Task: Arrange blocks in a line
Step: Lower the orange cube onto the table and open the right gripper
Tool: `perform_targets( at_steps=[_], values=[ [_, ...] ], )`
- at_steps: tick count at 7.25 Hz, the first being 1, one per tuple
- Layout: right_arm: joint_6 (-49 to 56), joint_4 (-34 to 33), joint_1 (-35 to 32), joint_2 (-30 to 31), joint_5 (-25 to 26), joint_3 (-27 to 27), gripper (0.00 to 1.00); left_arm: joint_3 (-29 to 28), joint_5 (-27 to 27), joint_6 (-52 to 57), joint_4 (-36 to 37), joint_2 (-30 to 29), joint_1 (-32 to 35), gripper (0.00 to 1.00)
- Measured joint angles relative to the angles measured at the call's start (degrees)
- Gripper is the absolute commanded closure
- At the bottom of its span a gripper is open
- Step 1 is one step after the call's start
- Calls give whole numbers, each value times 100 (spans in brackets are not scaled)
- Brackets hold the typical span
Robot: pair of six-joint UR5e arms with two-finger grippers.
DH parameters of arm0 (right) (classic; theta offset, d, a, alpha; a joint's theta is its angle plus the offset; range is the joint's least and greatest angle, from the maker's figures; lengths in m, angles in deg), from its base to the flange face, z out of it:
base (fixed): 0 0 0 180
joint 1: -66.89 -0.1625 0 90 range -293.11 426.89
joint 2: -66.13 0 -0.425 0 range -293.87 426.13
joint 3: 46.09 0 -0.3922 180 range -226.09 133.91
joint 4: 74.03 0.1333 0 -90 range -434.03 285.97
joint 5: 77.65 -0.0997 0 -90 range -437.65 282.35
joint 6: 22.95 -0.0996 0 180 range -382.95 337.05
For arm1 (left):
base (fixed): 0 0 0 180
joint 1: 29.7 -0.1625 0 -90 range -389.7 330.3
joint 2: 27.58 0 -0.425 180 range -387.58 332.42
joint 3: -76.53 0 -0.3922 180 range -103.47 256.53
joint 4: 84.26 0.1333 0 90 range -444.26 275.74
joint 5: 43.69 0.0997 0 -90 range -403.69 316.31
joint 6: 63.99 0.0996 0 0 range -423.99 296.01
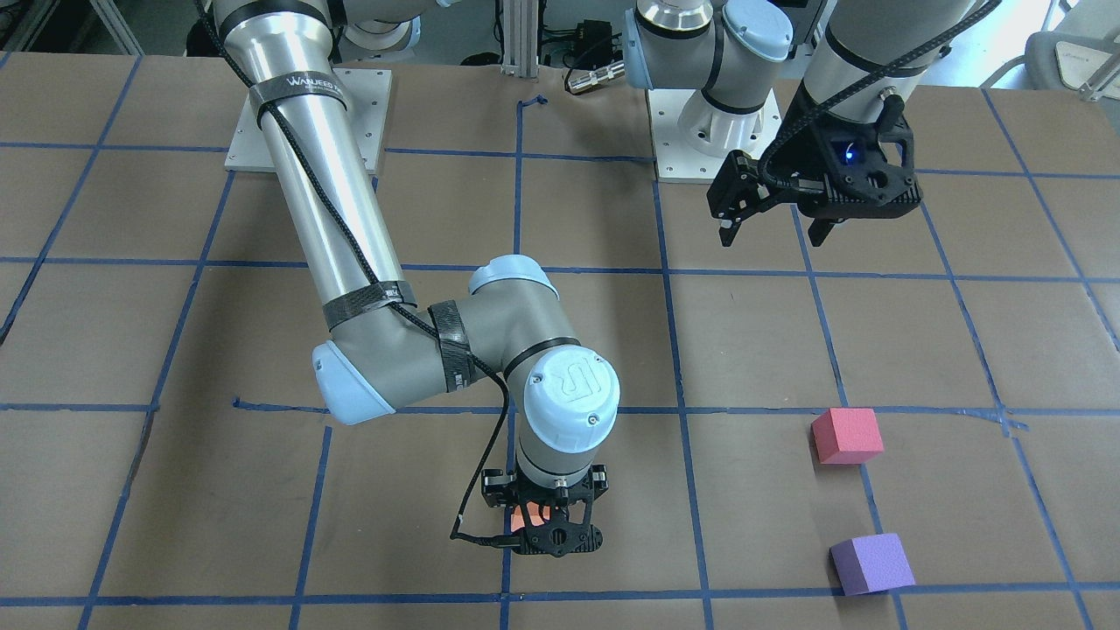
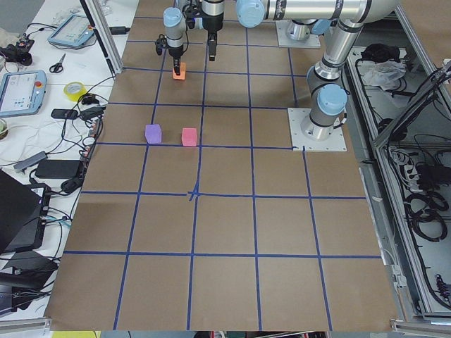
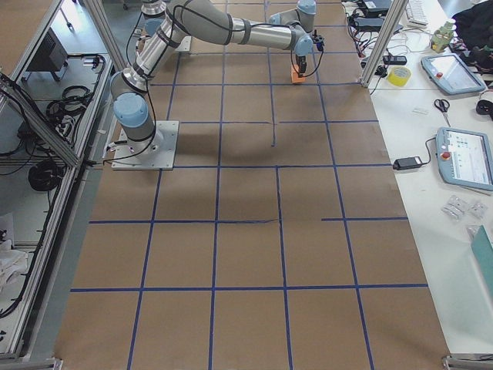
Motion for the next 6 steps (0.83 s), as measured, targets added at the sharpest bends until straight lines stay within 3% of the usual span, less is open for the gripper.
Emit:
perform_targets(
  at_steps=[3, 6],
  values=[
    [-19, -9, 3, -17, -41, -23, 10, -72, -3, 33, 36, -118, 2, 0],
    [-36, -12, 16, -9, -48, -25, 5, -122, 352, 340, -4, -190, 10, 0]
  ],
)
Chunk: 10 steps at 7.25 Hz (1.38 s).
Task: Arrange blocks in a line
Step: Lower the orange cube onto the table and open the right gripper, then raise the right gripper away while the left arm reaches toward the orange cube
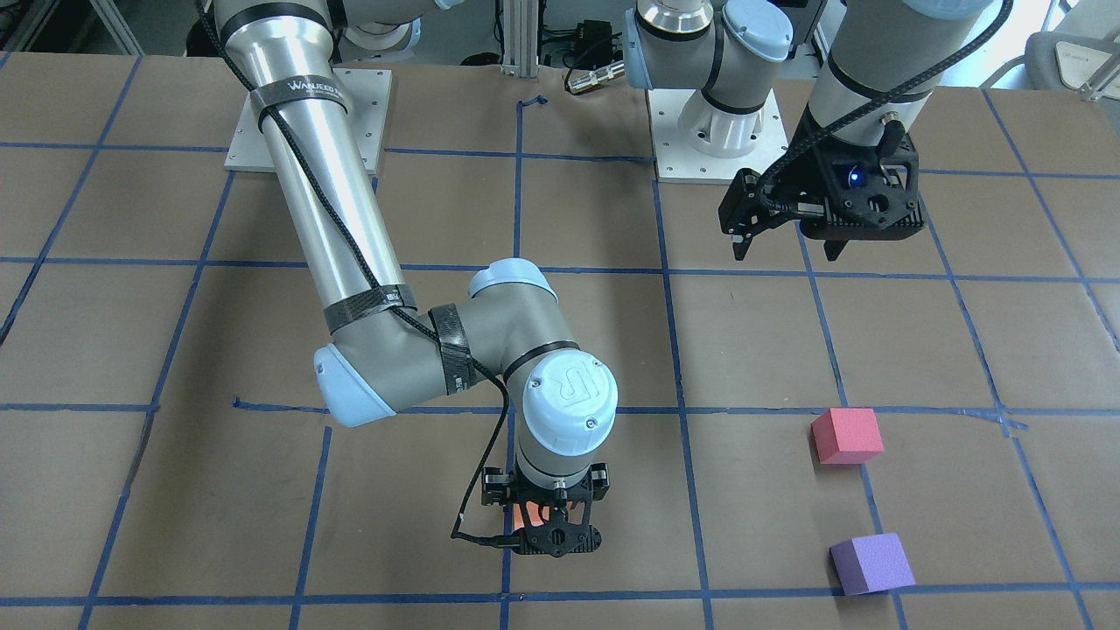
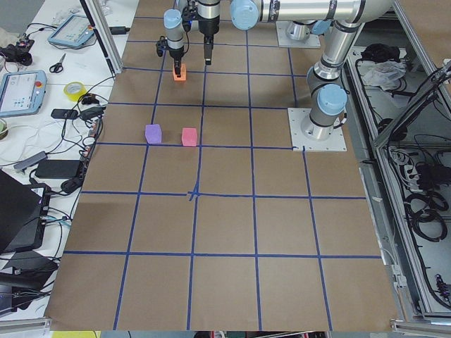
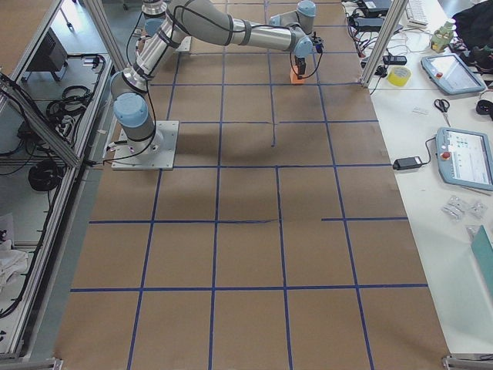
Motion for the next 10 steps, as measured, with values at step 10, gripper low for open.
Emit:
perform_targets(
  at_steps=[10],
  values=[
    [1521, 2778, 1325, 4145, -276, -1496, 3, -273, -518, -1494, 1779, -1748, 1063, 0]
  ],
)
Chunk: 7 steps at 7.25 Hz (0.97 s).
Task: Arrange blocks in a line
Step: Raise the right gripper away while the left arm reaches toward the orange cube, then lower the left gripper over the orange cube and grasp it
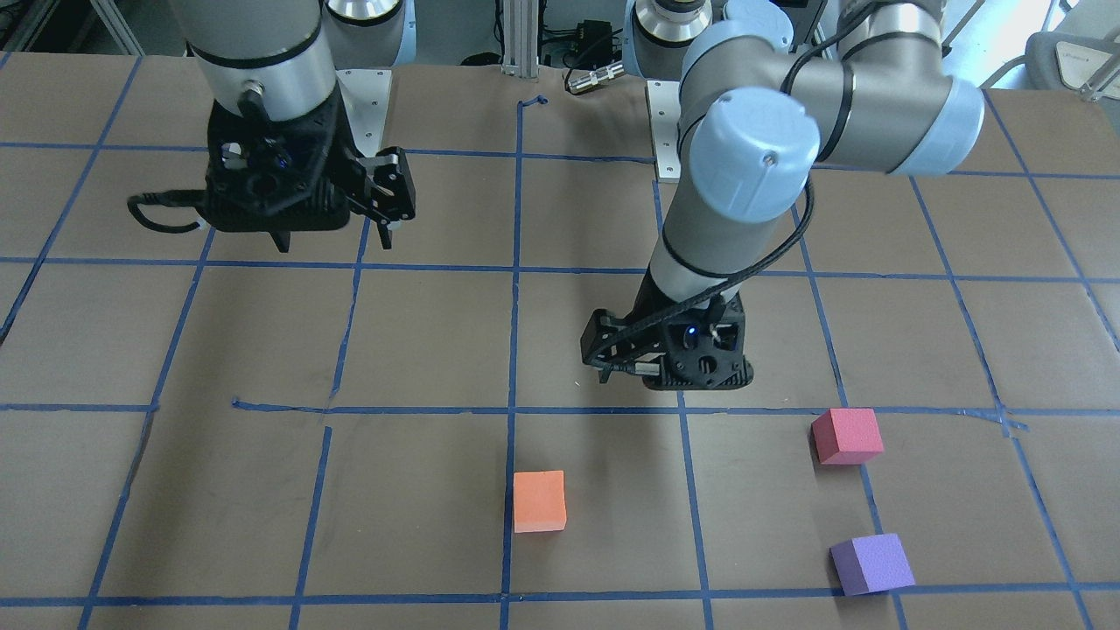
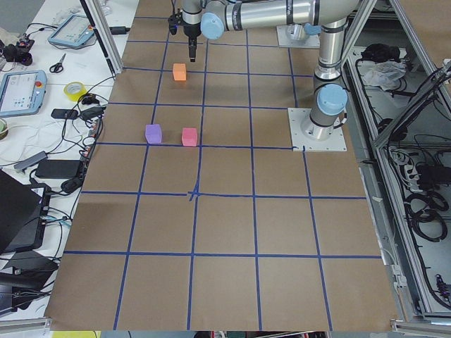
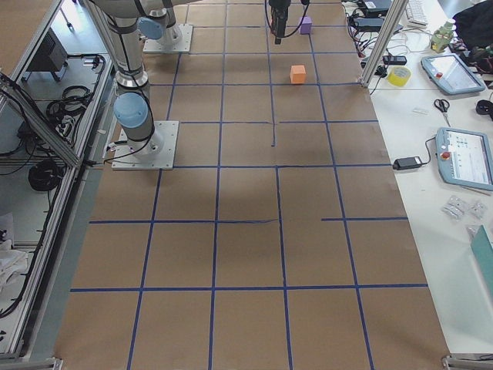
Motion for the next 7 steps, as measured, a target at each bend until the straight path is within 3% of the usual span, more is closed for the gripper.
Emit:
perform_targets(
  at_steps=[2, 4, 7],
  values=[
    [59, -507, 182, 573, -4, -703, 0, -83, 192, -509, 793, -752, 191, 0],
    [92, -611, 581, 657, -67, -819, 0, -323, 264, -886, 1296, -1410, 431, 0],
    [103, -611, 921, 717, -518, -791, 0, -787, 250, -1254, 1440, -1931, 692, 0]
  ],
)
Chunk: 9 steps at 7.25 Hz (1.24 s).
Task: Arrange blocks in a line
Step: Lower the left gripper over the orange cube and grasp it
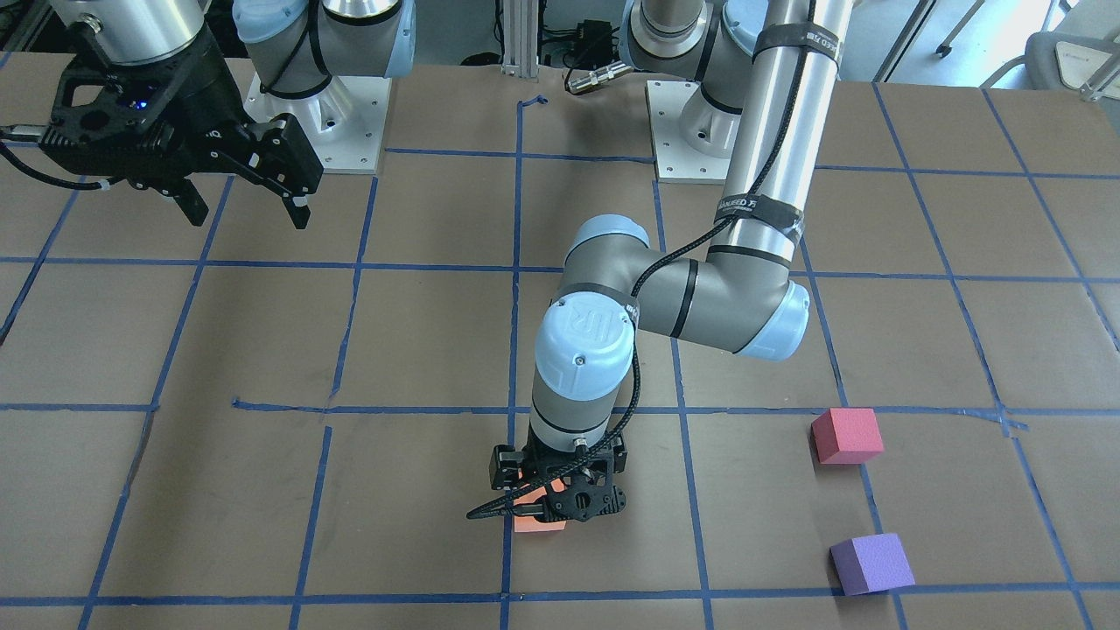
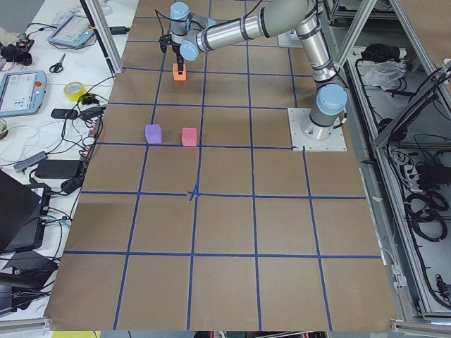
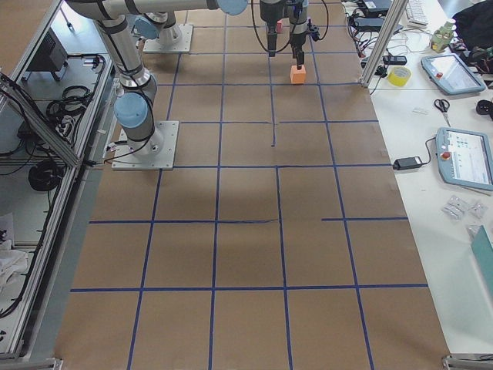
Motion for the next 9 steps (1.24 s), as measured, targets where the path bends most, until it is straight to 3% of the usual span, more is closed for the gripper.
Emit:
perform_targets(
  at_steps=[3, 4, 5, 7, 9],
  values=[
    [9, 6, 16, 0, -45, -30, 0, -51, 60, 1, 142, -155, 63, 0],
    [13, 4, 17, -4, -39, -41, 0, -44, 69, 23, 179, -190, 66, 5],
    [15, 3, 17, -8, -36, -50, 0, -37, 63, 33, 257, -238, 67, 29],
    [16, 5, 18, -9, -31, -64, 0, -10, 62, 171, 419, -354, 76, 62],
    [16, 14, 18, -1, -36, -72, 0, -36, 170, 270, 438, -341, 98, 62]
  ],
)
